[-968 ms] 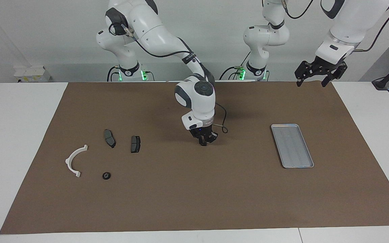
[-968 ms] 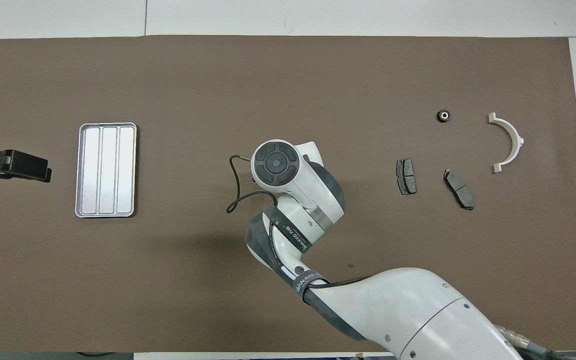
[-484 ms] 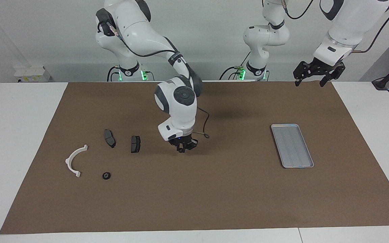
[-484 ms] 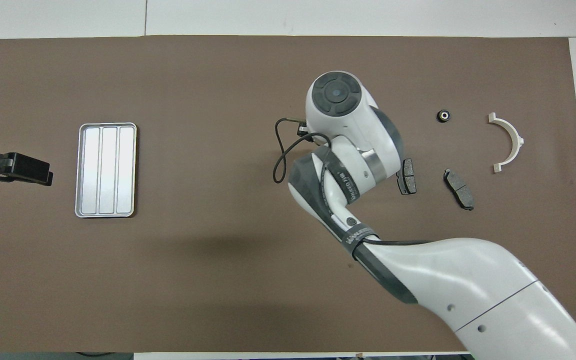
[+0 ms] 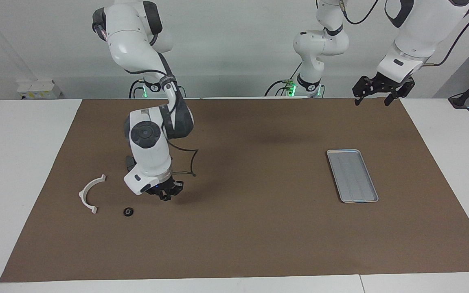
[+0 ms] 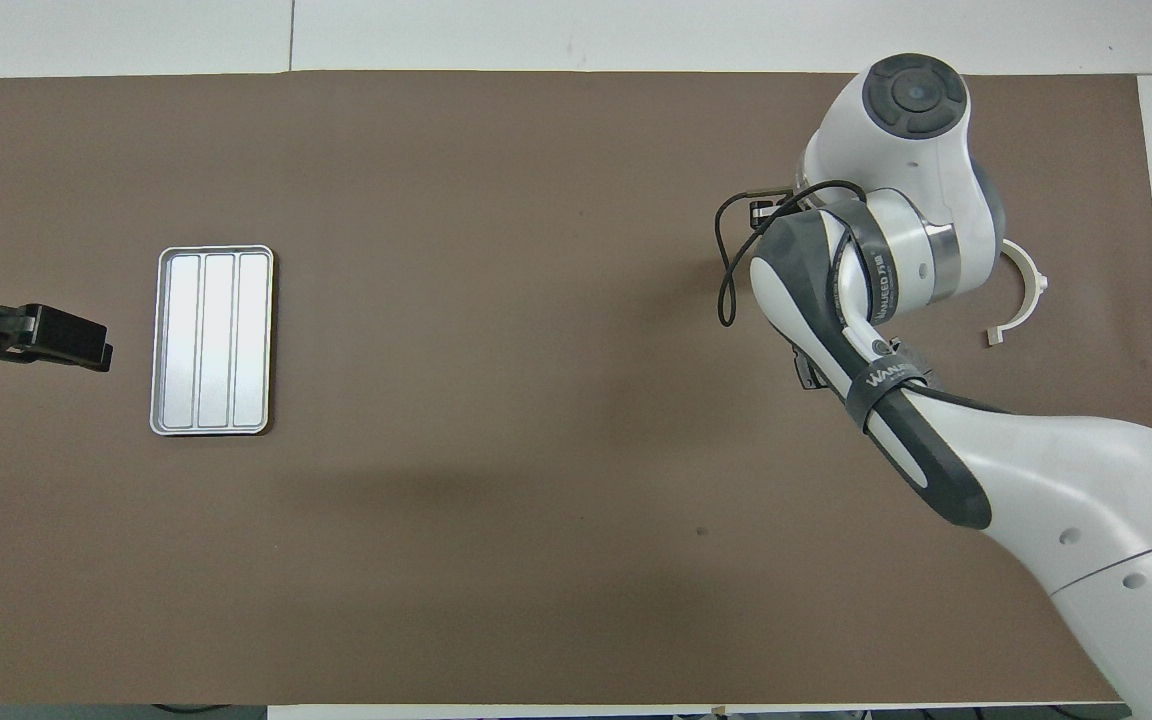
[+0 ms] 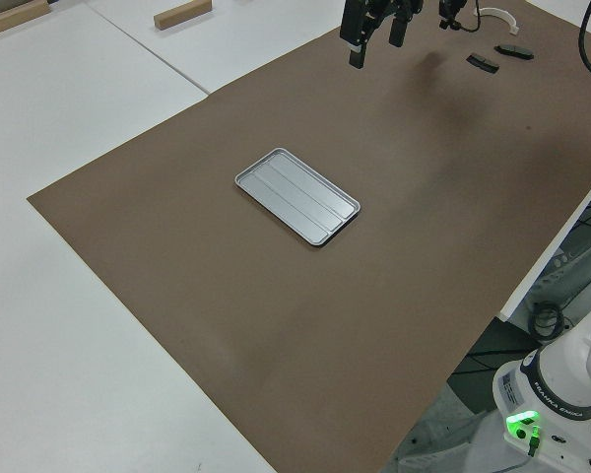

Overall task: Place bearing gear from tray to pile
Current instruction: 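Carry the bearing to the pile with the right gripper and release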

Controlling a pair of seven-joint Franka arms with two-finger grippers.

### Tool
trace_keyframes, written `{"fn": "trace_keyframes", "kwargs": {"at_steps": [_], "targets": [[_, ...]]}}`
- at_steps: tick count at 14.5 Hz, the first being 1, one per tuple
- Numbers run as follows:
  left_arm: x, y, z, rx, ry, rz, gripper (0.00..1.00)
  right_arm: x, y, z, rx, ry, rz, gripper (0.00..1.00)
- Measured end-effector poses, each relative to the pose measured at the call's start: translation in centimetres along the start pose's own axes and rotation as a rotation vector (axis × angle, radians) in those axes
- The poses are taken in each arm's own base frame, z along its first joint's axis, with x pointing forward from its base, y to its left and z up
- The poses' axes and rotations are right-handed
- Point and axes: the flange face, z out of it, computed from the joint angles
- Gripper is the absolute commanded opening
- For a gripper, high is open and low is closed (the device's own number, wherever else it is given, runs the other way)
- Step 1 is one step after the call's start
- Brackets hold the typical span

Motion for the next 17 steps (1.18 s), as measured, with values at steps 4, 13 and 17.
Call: {"fn": "trace_keyframes", "kwargs": {"at_steps": [4,13,17], "targets": [[0.0,0.0,0.0,0.0,-0.002,0.001,1.0,-0.2,2.5,3.9,0.017,0.048,-0.045,0.0],[0.4,0.2,-0.4,-0.012,0.041,0.002,1.0,-0.8,3.4,6.2,0.025,0.068,-0.057,1.0],[0.4,0.3,-0.4,-0.014,0.043,0.003,1.0,-0.8,3.0,4.9,0.028,0.079,-0.064,1.0]]}}
